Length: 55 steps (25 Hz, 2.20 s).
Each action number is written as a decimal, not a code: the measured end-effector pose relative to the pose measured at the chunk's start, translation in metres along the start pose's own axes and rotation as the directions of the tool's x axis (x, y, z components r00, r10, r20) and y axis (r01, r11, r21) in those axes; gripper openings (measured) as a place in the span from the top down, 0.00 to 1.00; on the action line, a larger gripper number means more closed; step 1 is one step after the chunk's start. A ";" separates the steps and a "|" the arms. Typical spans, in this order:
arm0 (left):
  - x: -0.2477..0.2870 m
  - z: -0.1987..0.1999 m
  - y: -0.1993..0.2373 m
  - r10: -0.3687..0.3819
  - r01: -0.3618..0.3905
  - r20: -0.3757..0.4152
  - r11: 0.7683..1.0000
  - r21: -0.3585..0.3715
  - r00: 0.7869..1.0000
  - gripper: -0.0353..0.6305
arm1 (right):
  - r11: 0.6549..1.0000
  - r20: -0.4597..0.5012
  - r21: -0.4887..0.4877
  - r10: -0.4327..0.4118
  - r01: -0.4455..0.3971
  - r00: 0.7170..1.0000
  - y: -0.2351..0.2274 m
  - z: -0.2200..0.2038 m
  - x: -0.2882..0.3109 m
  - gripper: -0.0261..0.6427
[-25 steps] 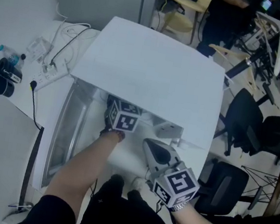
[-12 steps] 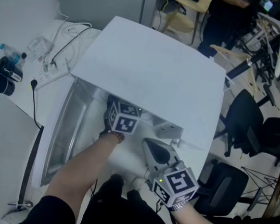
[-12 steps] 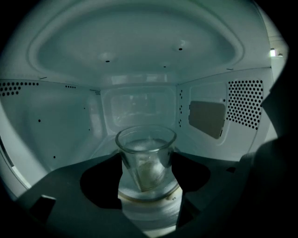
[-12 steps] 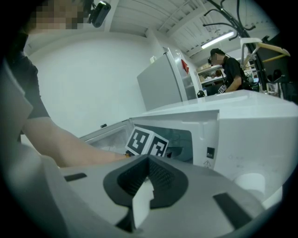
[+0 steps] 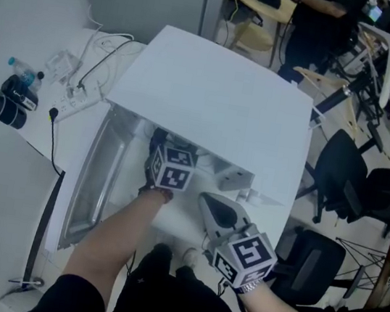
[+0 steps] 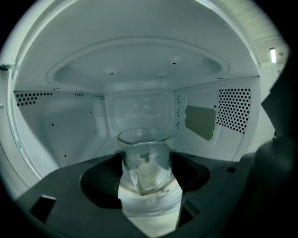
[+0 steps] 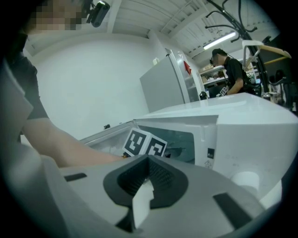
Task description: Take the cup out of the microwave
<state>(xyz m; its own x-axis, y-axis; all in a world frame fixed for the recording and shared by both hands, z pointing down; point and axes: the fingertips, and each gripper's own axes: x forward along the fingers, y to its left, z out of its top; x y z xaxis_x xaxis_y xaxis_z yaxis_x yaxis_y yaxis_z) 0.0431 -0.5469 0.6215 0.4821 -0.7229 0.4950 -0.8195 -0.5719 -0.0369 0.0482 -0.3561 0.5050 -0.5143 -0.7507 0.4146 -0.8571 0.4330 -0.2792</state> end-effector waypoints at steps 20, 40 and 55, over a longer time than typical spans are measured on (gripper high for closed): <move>-0.073 -0.004 -0.006 0.076 -0.076 0.011 0.997 -0.021 0.997 0.46 | 0.995 0.036 -0.063 0.078 -0.076 0.996 0.038 0.002 -0.046 0.93; -0.185 0.006 -0.039 0.196 -0.192 0.070 0.980 -0.057 0.978 0.46 | 0.975 0.091 -0.131 0.191 -0.178 0.977 0.066 -0.004 -0.126 0.93; -0.260 0.008 -0.063 0.168 -0.164 0.126 0.986 -0.042 0.978 0.46 | 0.975 0.134 -0.138 0.192 -0.174 0.972 0.092 -0.010 -0.149 0.93</move>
<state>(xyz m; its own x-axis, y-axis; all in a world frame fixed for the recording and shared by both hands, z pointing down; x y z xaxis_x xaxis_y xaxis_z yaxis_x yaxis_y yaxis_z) -0.0280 -0.3267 0.4880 0.3725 -0.8518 0.3685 -0.8998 -0.4286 -0.0812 0.0459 -0.1994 0.4265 -0.6607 -0.7134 0.2336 -0.7505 0.6216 -0.2244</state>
